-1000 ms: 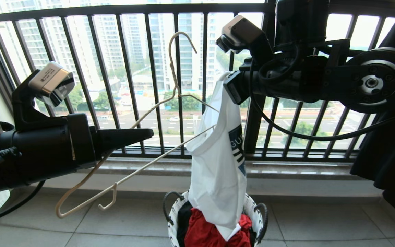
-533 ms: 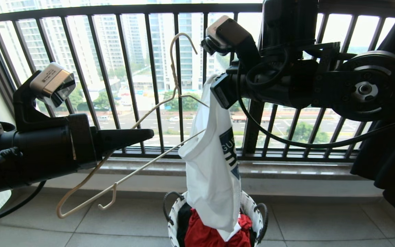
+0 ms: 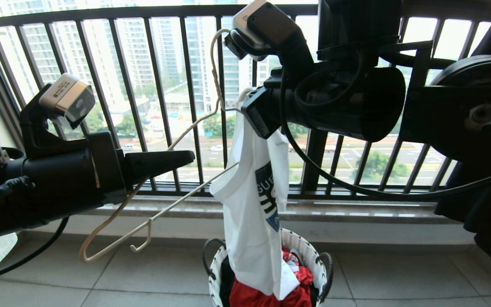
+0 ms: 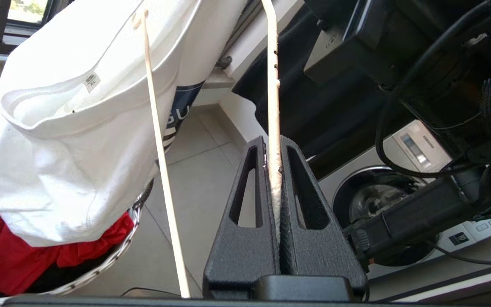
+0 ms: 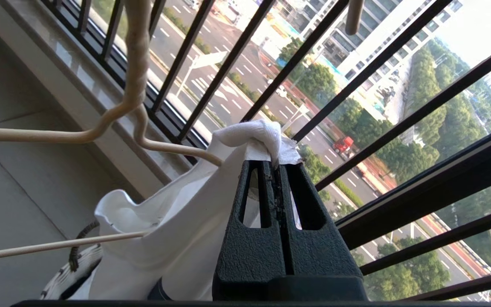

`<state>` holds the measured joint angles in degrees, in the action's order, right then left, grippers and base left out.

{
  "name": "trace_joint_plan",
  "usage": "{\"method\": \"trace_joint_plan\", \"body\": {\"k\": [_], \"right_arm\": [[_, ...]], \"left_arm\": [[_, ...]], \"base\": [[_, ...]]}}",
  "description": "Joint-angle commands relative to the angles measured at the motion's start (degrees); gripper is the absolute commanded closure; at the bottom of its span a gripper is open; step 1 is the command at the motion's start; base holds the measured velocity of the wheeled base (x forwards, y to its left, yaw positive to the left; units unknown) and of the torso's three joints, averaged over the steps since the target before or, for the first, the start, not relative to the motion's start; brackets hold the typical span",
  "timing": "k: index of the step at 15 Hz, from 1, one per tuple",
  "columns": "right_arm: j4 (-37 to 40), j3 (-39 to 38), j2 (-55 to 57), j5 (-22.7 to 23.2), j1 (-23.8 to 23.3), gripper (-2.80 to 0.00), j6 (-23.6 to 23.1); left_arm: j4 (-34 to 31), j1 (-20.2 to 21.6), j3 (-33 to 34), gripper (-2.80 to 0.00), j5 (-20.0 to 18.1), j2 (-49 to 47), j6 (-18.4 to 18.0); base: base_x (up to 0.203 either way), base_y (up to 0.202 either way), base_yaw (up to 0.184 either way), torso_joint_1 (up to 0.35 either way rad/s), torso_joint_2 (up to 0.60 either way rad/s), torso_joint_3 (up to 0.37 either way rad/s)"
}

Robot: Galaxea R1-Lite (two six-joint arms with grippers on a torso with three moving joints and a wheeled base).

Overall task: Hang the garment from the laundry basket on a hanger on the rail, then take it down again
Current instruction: Hang the clothes on the clothes rack

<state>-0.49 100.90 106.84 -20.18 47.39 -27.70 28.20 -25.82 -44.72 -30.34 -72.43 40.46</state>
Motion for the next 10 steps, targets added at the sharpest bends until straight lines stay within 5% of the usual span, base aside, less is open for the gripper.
{"method": "trace_joint_plan", "body": {"k": [1, 10], "right_arm": [[-0.1, 0.2, -0.5, -0.4, 1.9, 0.00, -0.2], [-3.6, 0.3, -0.5, -3.4, 6.6, 0.00, -0.4]], "left_arm": [[3.3, 0.0, 1.3, 0.00, -0.1, -0.8, 1.2], [6.2, 0.1, 0.7, 0.00, 5.8, -3.4, 4.2]], "base": [[0.000, 0.000, 0.000, 0.000, 0.00, 0.000], [0.000, 0.000, 0.000, 0.000, 0.00, 0.000]]}}
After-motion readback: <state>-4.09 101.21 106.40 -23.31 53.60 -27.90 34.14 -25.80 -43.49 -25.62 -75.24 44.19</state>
